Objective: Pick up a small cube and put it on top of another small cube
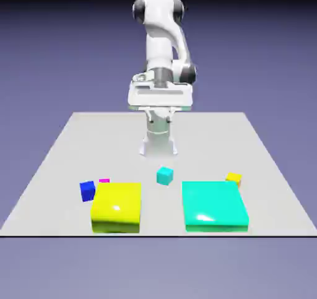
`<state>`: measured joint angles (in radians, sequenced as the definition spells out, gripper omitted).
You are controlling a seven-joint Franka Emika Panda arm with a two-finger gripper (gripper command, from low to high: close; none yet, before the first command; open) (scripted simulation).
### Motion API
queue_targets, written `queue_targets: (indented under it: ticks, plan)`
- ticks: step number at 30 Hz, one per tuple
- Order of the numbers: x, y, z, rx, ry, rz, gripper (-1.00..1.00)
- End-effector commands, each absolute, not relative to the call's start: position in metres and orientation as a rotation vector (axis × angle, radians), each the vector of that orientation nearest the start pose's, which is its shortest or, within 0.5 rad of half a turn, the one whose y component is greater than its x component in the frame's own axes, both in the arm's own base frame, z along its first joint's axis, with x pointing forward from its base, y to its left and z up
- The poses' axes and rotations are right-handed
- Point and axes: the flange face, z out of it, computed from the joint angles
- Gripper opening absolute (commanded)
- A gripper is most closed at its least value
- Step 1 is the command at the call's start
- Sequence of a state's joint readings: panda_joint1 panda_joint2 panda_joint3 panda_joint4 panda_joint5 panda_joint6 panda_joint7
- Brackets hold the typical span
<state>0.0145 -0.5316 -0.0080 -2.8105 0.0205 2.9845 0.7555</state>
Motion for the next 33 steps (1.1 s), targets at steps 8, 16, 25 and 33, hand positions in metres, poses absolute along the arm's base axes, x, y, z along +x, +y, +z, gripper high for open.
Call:
queue_targets:
  ticks: [8, 16, 25, 33]
  plan:
    - [0.377, -0.014, 0.292, -2.632, 1.462, -0.074, 0.00]
    - [0.309, -0.014, 0.181, -2.494, 1.827, 0.834, 0.00]
    - [0.276, 0.000, 0.112, -2.466, 1.857, 0.924, -1.00]
    - [0.301, -0.013, 0.173, -2.466, 1.857, 0.924, -1.00]
